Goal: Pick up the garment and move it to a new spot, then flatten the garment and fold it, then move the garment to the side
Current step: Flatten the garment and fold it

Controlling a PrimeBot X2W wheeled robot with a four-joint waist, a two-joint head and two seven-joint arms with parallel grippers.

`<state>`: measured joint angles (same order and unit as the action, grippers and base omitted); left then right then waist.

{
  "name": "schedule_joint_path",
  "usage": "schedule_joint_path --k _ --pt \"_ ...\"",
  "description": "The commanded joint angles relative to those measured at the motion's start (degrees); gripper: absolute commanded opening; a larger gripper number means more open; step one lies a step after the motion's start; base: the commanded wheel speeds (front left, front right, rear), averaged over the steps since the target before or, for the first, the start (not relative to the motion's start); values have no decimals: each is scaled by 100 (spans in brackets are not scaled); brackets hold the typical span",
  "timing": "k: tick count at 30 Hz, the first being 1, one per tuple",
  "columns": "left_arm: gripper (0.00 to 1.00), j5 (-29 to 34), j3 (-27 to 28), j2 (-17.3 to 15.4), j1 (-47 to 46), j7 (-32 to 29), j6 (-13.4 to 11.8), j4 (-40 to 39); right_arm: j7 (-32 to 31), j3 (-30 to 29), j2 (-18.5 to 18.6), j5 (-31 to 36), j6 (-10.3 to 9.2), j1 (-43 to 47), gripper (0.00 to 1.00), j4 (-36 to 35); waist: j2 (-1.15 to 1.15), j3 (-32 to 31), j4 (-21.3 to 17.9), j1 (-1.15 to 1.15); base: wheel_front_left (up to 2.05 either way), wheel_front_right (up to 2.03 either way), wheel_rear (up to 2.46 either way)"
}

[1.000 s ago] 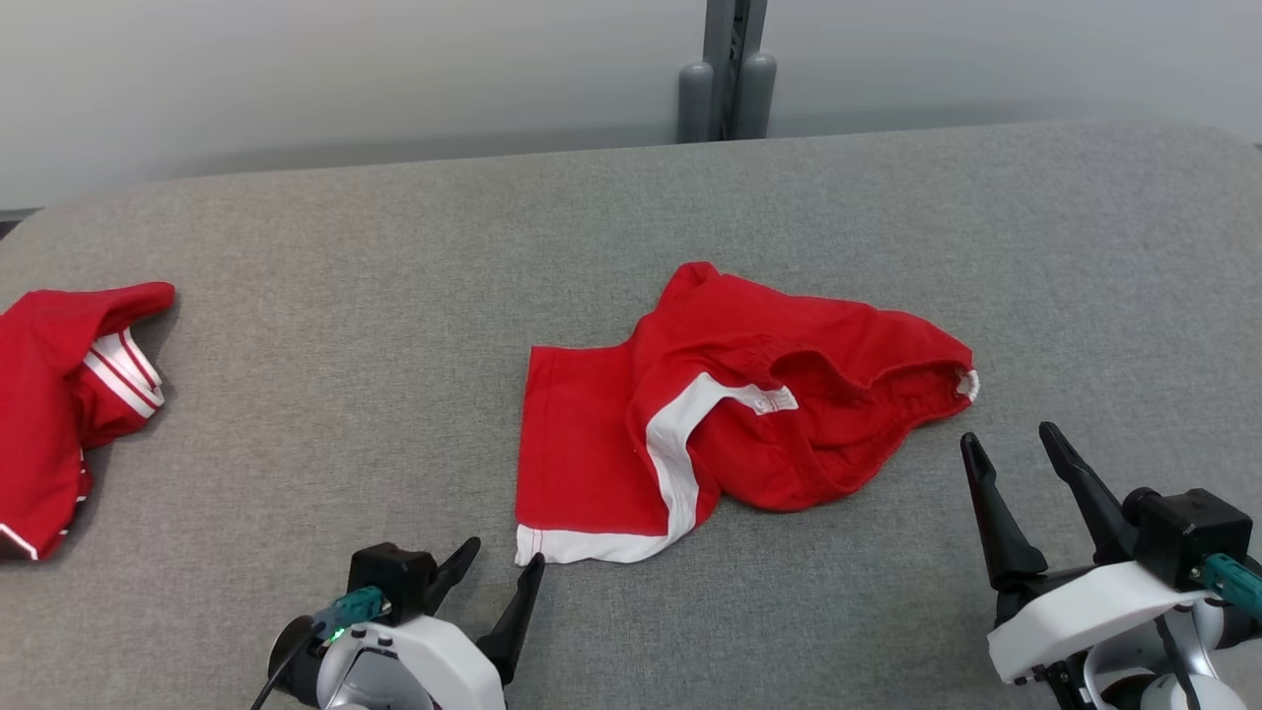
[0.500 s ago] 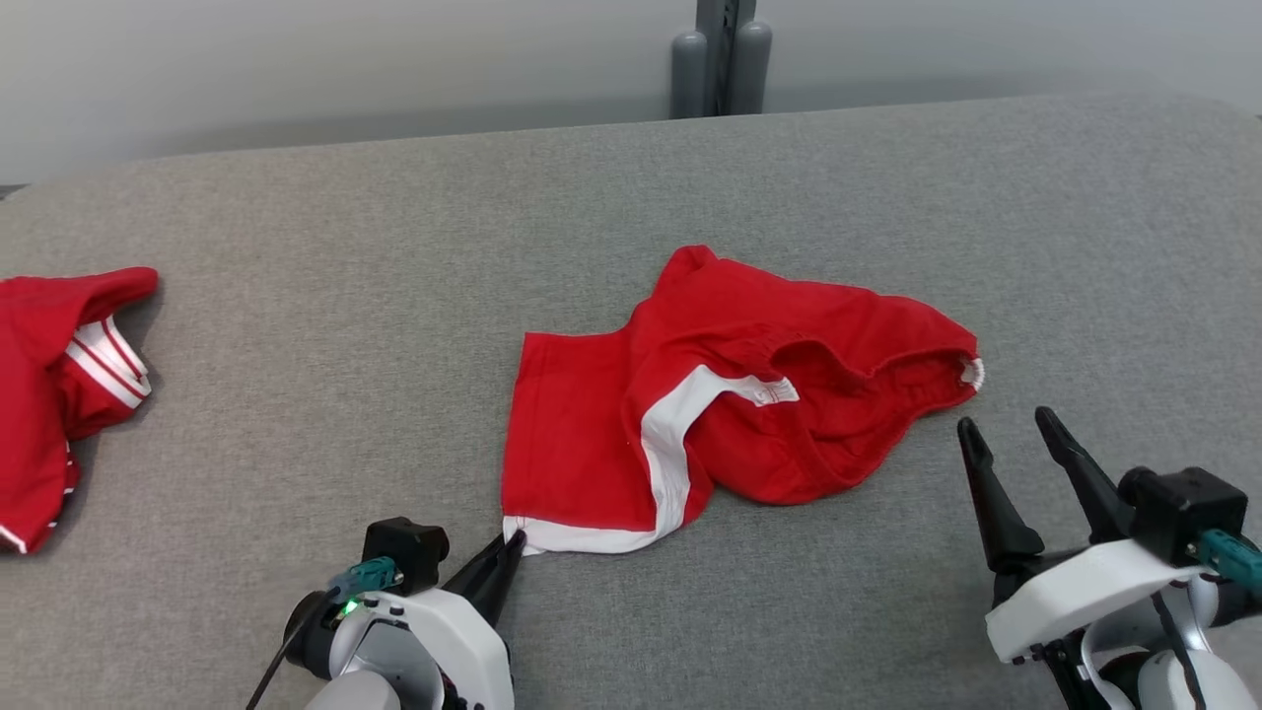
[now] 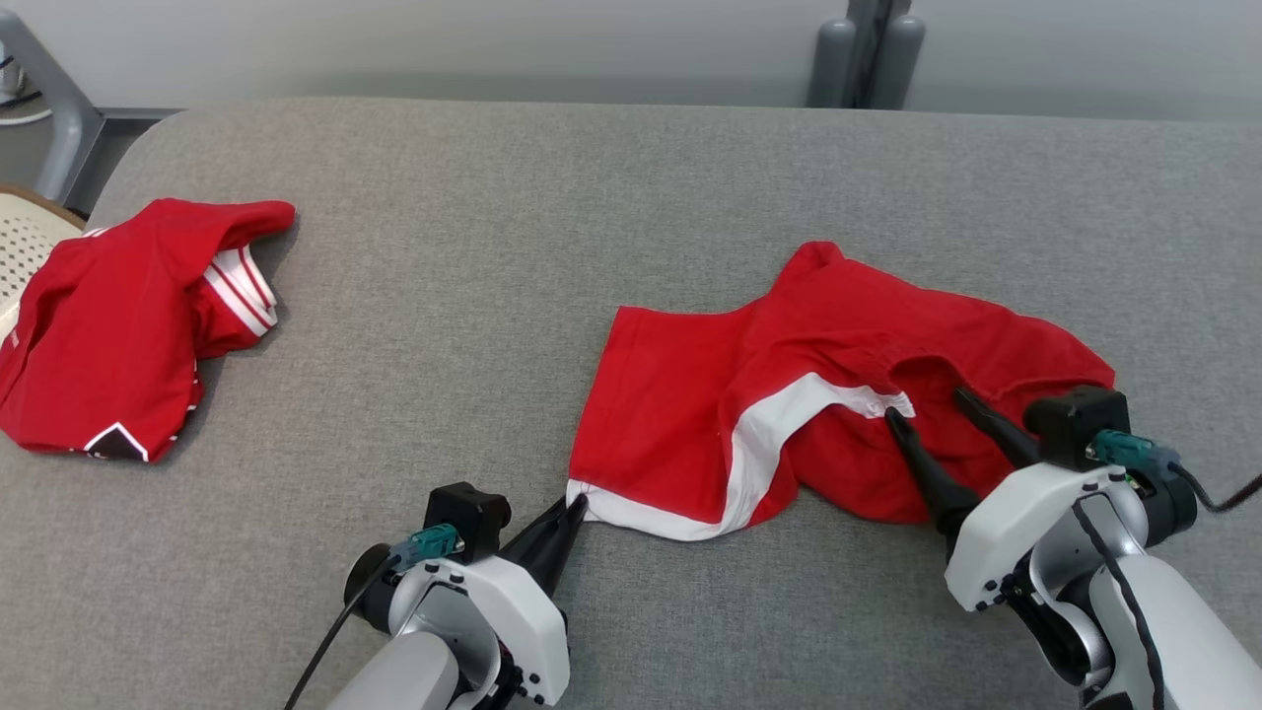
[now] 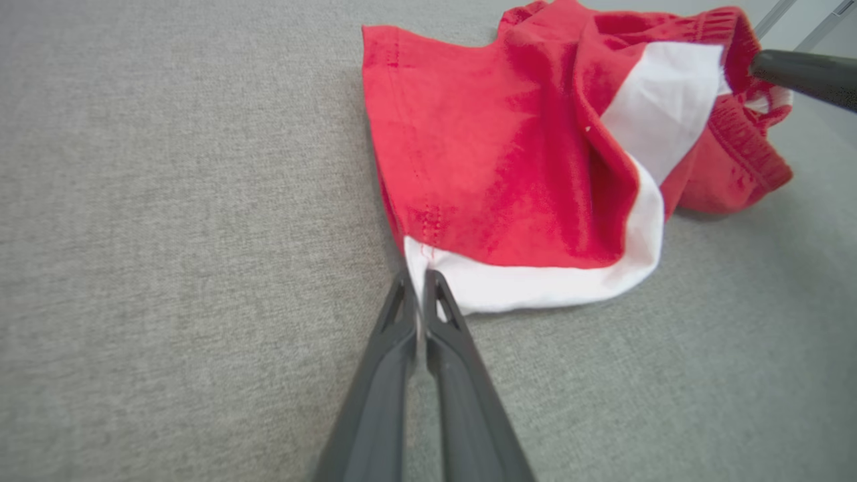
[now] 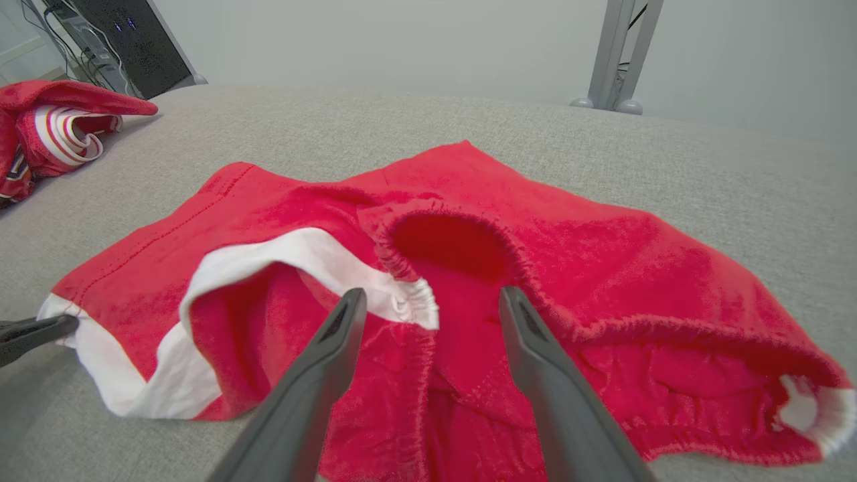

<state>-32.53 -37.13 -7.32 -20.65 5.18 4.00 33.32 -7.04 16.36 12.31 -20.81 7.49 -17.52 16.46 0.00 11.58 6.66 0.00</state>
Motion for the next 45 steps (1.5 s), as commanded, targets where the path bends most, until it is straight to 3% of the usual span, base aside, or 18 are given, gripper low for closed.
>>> schedule_joint_path --k 1,7,8,9,10,16,23,33,45 --pt "0 24 -20 9 -137 55 46 45 -3 56 89 -55 1 -170 100 176 0 87 122 0 0 0 0" --pt "0 35 -70 73 -286 209 96 180 -1 404 215 -354 1 -677 100 895 0 210 221 0 0 0 0" --pt "0 30 -72 75 -302 244 99 201 -53 473 227 -412 1 -725 48 1005 0 222 227 0 0 0 0" --pt "0 28 -74 75 -323 266 101 217 -30 529 246 -467 1 -781 8 1077 0 237 233 0 0 0 0" --pt "0 26 -72 75 -351 307 106 225 35 571 262 -521 1 -838 0 1120 0 249 239 0 0 0 0" --pt "0 -46 82 -12 -376 558 41 171 351 677 341 -806 1 -758 0 1018 0 209 192 0 0 0 0" --pt "0 -170 513 -400 -192 753 -261 -463 865 503 390 -1099 1 -240 0 181 0 -23 -171 0 0 0 0" --pt "0 -222 1079 -1166 149 486 -907 -2531 977 -108 445 -843 1 236 0 -1468 0 -342 -727 0 0 0 0" --pt "0 170 1519 -1829 -160 -222 -1640 -5177 516 -782 502 -478 1 24 0 -2935 0 -667 -948 0 0 0 0"
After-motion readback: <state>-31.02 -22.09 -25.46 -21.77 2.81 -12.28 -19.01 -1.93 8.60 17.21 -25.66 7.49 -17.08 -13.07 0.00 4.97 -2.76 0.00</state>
